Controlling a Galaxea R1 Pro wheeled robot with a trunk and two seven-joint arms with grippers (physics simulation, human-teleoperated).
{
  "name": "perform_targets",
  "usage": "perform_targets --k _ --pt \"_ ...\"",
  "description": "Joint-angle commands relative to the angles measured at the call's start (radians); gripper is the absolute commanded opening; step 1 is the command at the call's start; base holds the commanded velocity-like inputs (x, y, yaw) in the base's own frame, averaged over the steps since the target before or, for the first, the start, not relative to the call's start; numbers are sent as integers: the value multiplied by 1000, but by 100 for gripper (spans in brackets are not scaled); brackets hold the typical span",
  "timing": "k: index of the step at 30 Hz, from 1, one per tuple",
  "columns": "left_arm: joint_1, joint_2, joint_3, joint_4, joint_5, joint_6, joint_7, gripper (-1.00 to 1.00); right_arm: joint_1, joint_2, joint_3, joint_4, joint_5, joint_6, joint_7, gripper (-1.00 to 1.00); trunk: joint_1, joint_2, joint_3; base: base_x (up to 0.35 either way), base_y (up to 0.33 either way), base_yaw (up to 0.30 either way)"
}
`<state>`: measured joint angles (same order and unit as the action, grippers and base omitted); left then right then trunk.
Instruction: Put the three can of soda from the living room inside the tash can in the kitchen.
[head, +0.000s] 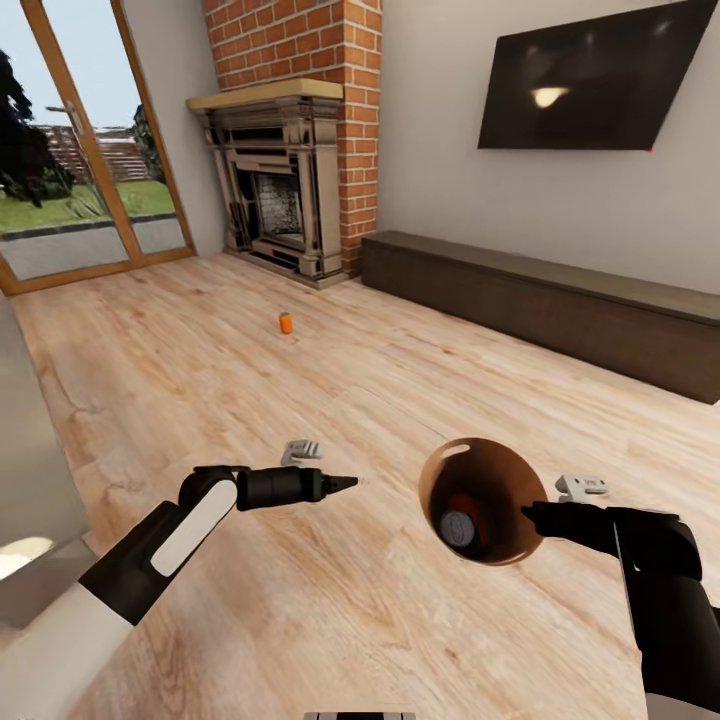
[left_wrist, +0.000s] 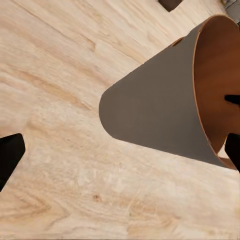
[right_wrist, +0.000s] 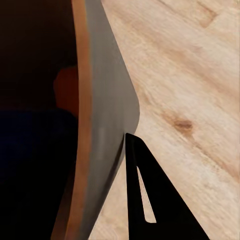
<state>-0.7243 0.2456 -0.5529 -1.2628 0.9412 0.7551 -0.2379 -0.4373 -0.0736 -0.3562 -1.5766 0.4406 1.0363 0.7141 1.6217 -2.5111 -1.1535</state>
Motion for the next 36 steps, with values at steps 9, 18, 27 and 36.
perform_targets --k 9,18,27,36 --pt "-1 -2 -1 15 -2 -5 -1 100 0 0 0 0 -17 4 1 -100 0 0 0 283 -205 193" --pt "-1 -2 -2 15 -2 -5 -4 100 -1 0 0 0 -17 4 1 -100 0 0 0 295 -205 7" --pt "0 0 0 16 -1 -4 -10 100 -1 0 0 0 -17 5 1 -100 0 0 0 311 -161 0" --pt "0 0 1 16 -1 -4 -11 100 -1 0 0 0 -17 3 1 -100 0 0 0 323 -108 33"
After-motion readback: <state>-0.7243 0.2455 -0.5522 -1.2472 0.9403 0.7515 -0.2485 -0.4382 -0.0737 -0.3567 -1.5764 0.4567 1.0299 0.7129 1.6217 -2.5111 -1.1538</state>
